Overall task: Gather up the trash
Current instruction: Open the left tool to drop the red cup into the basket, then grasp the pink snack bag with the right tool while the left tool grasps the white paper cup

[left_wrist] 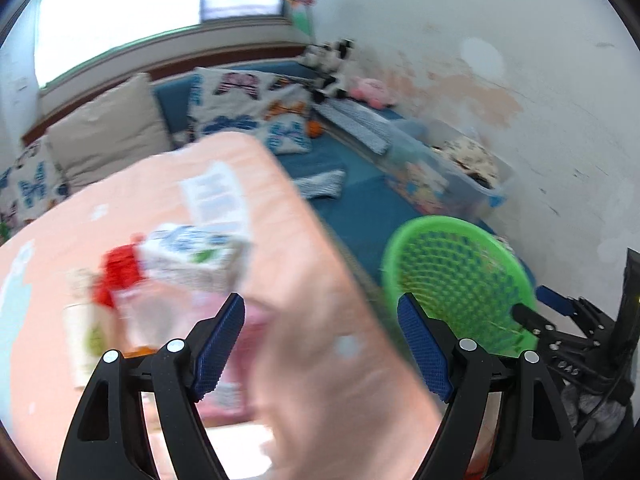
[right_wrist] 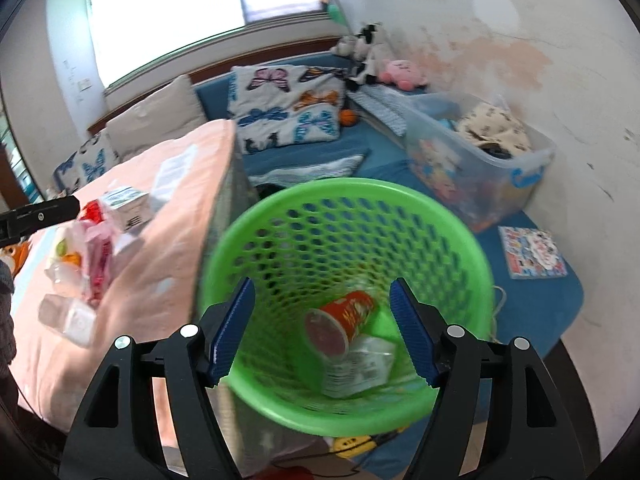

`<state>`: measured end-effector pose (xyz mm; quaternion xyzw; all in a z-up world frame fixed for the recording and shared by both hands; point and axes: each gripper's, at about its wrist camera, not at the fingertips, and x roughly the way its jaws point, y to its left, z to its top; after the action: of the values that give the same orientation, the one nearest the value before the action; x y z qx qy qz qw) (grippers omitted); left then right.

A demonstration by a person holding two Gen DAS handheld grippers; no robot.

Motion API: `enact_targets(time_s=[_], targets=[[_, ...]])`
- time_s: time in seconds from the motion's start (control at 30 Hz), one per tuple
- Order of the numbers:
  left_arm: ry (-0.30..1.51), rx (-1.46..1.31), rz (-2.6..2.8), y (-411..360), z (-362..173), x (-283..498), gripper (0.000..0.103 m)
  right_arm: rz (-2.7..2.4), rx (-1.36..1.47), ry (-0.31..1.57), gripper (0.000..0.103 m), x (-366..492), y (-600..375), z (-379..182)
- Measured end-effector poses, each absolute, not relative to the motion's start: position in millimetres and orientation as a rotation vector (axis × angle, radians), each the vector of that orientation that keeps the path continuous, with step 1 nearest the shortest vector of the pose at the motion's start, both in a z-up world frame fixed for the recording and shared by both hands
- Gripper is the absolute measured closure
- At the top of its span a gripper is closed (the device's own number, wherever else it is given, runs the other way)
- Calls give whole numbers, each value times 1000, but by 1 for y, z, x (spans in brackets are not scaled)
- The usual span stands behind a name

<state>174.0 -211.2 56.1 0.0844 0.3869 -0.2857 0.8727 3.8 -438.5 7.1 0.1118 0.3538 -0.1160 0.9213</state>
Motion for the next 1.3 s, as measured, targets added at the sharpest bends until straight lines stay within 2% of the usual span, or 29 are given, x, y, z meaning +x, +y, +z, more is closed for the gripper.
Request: enact_targets(time_s=[0.33,0.53,0.8,1.17,1.3], targets=[[842,90,-344,-77,51,219,27,-64,162,764,32,53,-369,15],[905,25,-256,-30,27,245,27,50,141,794,31,87,-325,17],[978,-34,-239,-11,-6,269,27,189,213,867,31,139,-282,8],[1012,-66,-277,-15,-25,286,27,251,418,971,32,177,-272,-24],[1019,-73,-294,-18,-25,287,27,270,424,978,41,181,-268,-25]])
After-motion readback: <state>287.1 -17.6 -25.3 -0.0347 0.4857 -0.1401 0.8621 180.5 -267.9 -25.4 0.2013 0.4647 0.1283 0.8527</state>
